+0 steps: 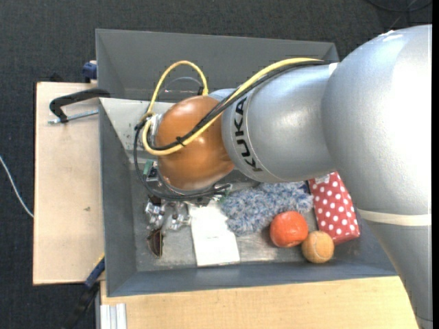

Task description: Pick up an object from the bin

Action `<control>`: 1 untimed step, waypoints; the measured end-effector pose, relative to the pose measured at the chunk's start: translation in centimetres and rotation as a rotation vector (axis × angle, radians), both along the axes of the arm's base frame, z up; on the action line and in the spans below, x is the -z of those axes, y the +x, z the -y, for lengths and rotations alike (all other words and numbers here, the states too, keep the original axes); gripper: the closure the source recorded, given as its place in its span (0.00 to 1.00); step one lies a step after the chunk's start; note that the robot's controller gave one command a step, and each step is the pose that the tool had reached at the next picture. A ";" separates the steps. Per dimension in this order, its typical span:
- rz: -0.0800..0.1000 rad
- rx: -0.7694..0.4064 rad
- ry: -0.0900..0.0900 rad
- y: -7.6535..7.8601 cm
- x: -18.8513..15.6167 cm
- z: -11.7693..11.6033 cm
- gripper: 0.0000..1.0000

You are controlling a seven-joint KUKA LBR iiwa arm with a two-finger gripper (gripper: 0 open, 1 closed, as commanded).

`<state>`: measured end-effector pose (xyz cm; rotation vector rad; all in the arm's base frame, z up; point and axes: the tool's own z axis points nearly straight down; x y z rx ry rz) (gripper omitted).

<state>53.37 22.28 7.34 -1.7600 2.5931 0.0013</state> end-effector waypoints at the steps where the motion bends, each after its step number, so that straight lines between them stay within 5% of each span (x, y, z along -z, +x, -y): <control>1: -0.005 -0.041 -0.002 -2.6 -19.8 1.9 1.00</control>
Offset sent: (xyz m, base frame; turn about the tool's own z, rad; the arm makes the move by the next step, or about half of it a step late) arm 0.0000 0.0000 0.0000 0.0000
